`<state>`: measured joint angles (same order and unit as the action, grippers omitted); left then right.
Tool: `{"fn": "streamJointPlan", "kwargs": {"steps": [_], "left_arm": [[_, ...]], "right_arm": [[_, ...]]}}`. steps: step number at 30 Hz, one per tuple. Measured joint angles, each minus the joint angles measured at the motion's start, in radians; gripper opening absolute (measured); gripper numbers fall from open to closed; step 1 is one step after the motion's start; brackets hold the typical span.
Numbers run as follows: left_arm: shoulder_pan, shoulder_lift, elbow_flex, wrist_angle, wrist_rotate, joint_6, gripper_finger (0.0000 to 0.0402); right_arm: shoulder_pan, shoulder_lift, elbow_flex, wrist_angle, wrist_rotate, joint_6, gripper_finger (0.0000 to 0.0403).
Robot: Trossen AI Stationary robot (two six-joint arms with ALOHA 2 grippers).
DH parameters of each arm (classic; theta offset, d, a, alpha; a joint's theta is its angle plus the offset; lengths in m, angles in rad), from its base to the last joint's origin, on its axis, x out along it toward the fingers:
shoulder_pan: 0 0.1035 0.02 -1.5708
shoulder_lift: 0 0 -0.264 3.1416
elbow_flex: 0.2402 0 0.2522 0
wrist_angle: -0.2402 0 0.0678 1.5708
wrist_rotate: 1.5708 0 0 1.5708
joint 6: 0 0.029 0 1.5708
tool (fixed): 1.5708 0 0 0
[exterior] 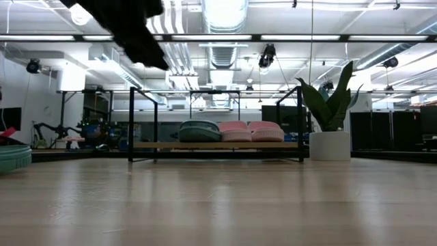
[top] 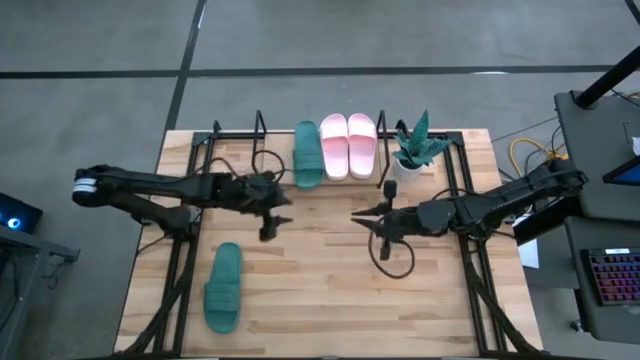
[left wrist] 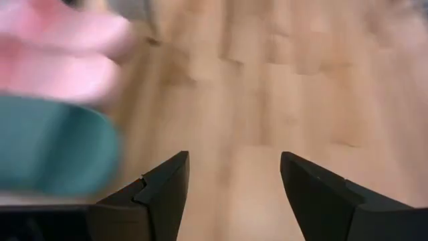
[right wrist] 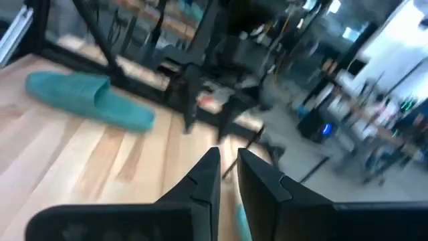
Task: Pick and place slides into the shelf
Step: Put the green slipper on the shelf
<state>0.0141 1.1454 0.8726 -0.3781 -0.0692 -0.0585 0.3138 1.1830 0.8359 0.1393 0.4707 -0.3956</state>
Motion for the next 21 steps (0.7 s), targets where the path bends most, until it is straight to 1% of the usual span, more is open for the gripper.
{"fn": "streamJointPlan", "kwargs": {"steps": [2, 4, 6, 10, 11, 15, 18, 21], "left_arm": [[-0.020, -0.034, 0.000, -0.067, 0.058, -0.108, 0.0219], [-0.038, -0.062, 0.000, -0.119, 0.109, -0.198, 0.0219], [-0.055, -0.090, 0.001, -0.224, 0.171, -0.280, 0.0219], [-0.096, -0.129, 0.004, -0.404, 0.312, -0.498, 0.0219], [-0.113, -0.132, 0.003, -0.443, 0.325, -0.538, 0.0219], [-0.184, -0.128, -0.008, -0.573, 0.324, -0.635, 0.0219], [-0.237, -0.119, -0.016, -0.593, 0.324, -0.721, 0.0219], [-0.289, -0.100, -0.016, -0.585, 0.324, -0.748, 0.0219]], "right_arm": [[0.000, 0.016, -0.038, 0.116, -0.006, -0.058, 0.0043], [0.000, 0.028, -0.068, 0.189, -0.006, -0.094, 0.0043], [0.000, 0.045, -0.081, 0.226, -0.007, -0.101, 0.0043], [0.000, 0.080, -0.088, 0.252, -0.008, -0.098, 0.0043], [0.000, 0.088, -0.091, 0.243, -0.010, -0.098, 0.0043], [0.000, 0.136, -0.091, 0.275, -0.011, -0.101, 0.0043], [0.000, 0.172, -0.091, 0.329, -0.010, -0.131, 0.0043], [0.000, 0.187, -0.091, 0.364, -0.009, -0.147, 0.0043]]}}
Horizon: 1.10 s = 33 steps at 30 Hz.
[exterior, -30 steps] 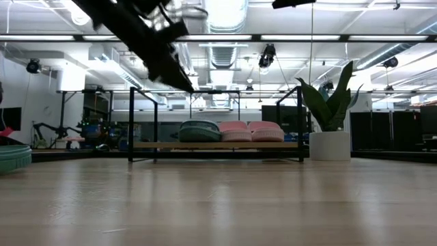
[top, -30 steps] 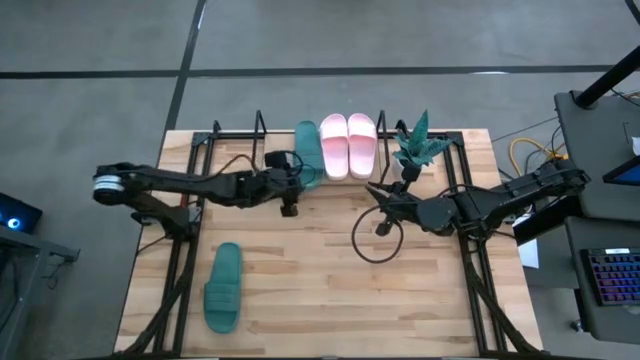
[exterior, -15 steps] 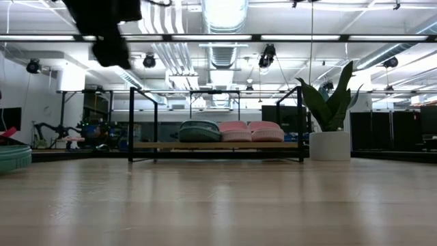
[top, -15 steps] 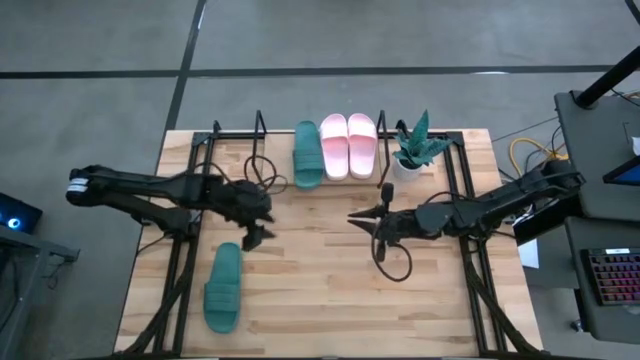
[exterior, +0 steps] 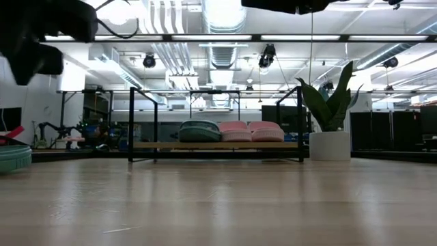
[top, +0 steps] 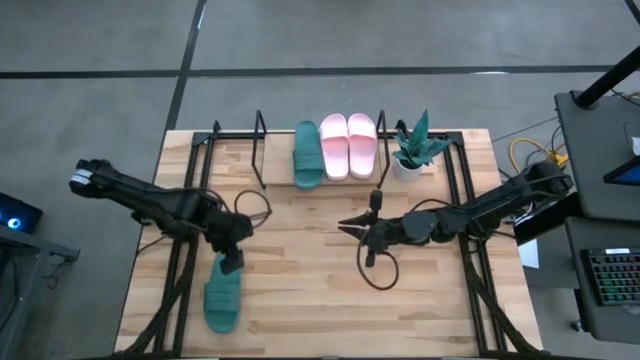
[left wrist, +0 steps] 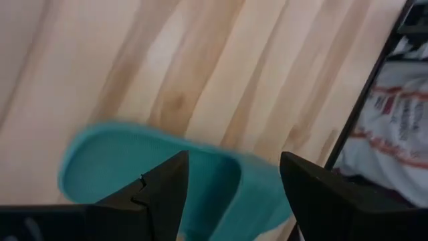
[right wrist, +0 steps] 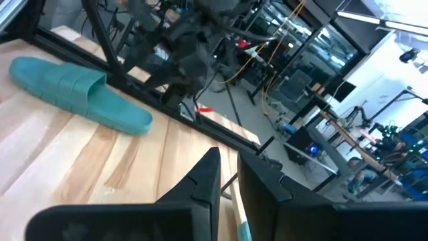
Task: Pick and place slides into the shelf
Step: Put the green slipper on the shelf
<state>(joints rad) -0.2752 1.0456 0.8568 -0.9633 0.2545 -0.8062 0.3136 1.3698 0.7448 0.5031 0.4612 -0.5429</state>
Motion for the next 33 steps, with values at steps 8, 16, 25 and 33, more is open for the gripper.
{"fn": "streamJointPlan", "kwargs": {"steps": [8, 16, 25, 33], "left_arm": [[-0.145, 0.099, -0.014, -0.013, 0.007, -0.154, 0.0219], [-0.210, 0.236, -0.018, -0.006, 0.047, -0.130, 0.0216], [-0.213, 0.306, -0.060, 0.128, 0.162, -0.098, 0.0181], [-0.213, 0.301, -0.073, 0.127, 0.187, -0.077, 0.0149]], "right_arm": [[0.000, -0.003, 0.001, 0.003, 0.003, 0.014, 0.0043], [0.000, -0.006, 0.001, 0.003, 0.003, 0.019, 0.0043], [0.000, -0.007, 0.001, 0.003, 0.003, 0.019, 0.0043], [0.000, -0.007, 0.001, 0.003, 0.003, 0.019, 0.0043]]}}
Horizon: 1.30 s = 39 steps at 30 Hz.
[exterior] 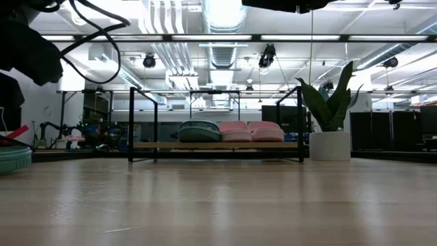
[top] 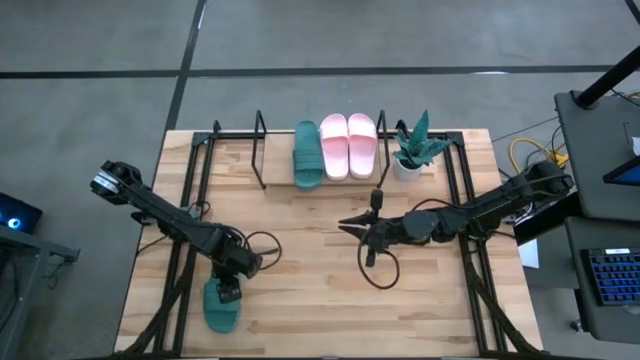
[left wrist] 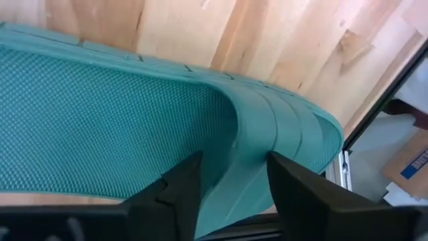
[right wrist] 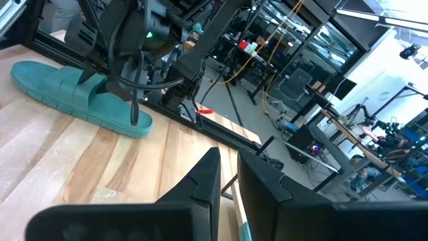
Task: Pick and place slides into the shelf
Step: Put the green slipper on the shelf
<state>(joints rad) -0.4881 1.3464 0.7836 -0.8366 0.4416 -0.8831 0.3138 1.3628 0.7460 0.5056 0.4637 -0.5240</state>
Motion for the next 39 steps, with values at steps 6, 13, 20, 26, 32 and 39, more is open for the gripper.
{"fn": "streamJointPlan", "kwargs": {"steps": [6, 13, 20, 26, 32, 39], "left_arm": [[0.000, -0.015, -0.002, 0.002, 0.003, 0.011, 0.0078], [0.000, -0.009, -0.005, 0.010, 0.015, 0.062, 0.0006], [0.002, -0.037, 0.002, -0.006, 0.041, 0.097, 0.0001], [0.002, -0.122, 0.001, -0.042, 0.051, 0.054, 0.0001], [0.004, -0.225, 0.017, -0.102, 0.055, 0.008, 0.0000], [0.017, -0.303, 0.110, -0.119, 0.034, -0.035, 0.0000]], "right_arm": [[0.000, 0.000, 0.000, 0.000, 0.000, 0.000, 0.0043], [0.000, 0.000, 0.000, 0.000, 0.000, 0.000, 0.0043], [0.000, 0.000, 0.000, 0.000, 0.000, 0.000, 0.0043], [0.000, 0.000, 0.000, 0.001, 0.000, 0.000, 0.0043], [0.000, 0.000, 0.000, 0.002, 0.000, -0.028, 0.0043], [0.000, 0.000, 0.015, 0.003, -0.077, -0.223, 0.0043]]}}
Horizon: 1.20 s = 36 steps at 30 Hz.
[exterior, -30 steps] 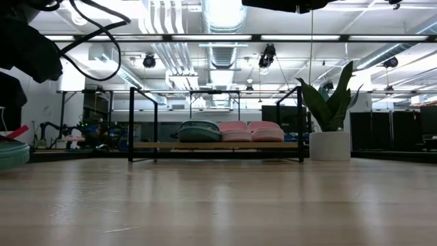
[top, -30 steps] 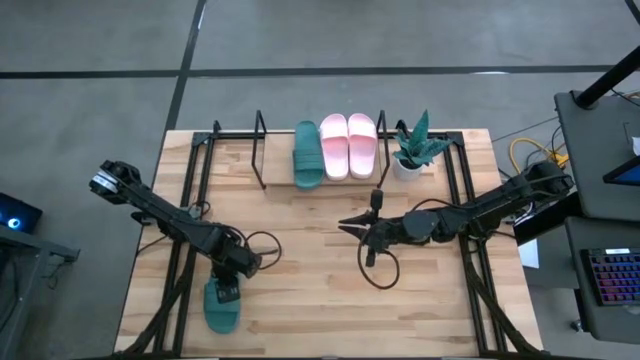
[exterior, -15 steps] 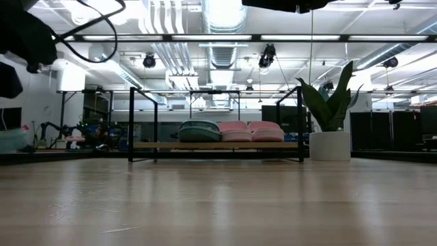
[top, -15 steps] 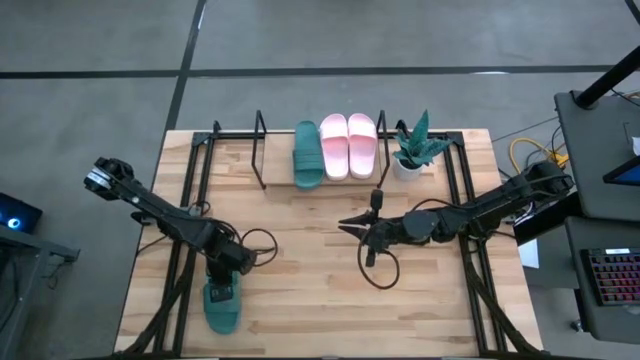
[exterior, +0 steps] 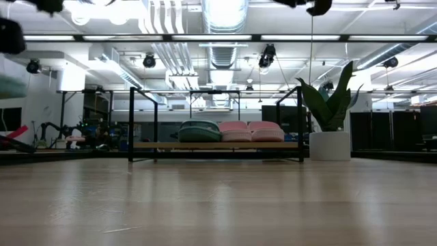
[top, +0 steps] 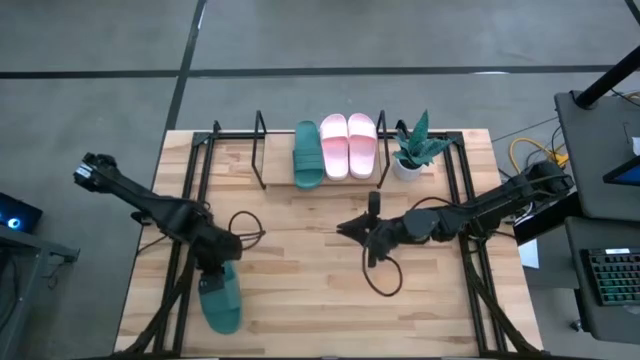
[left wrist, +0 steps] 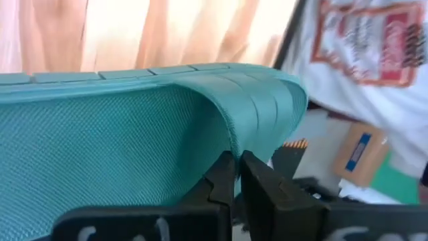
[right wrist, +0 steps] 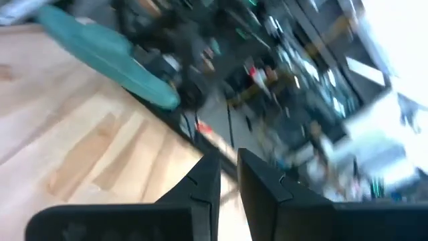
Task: Pick and place slides into the shelf
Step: Put the green slipper on the shelf
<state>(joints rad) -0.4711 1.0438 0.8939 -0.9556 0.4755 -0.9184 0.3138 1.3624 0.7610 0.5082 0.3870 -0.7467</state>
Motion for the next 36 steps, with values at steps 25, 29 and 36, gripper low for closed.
{"fn": "streamJointPlan", "kwargs": {"steps": [25, 29, 36], "left_arm": [[0.154, 0.148, 0.341, 0.001, -0.358, 0.324, 0.0000], [0.165, 0.190, 0.394, 0.002, -0.364, 0.415, 0.0000], [0.178, 0.231, 0.444, -0.033, -0.359, 0.490, 0.0000]], "right_arm": [[0.127, 0.323, 0.226, -0.001, 0.064, -0.755, 0.0230], [0.127, 0.400, 0.323, -0.049, 0.149, -0.764, 0.0230], [0.139, 0.467, 0.453, -0.264, 0.156, -0.762, 0.0215]]}}
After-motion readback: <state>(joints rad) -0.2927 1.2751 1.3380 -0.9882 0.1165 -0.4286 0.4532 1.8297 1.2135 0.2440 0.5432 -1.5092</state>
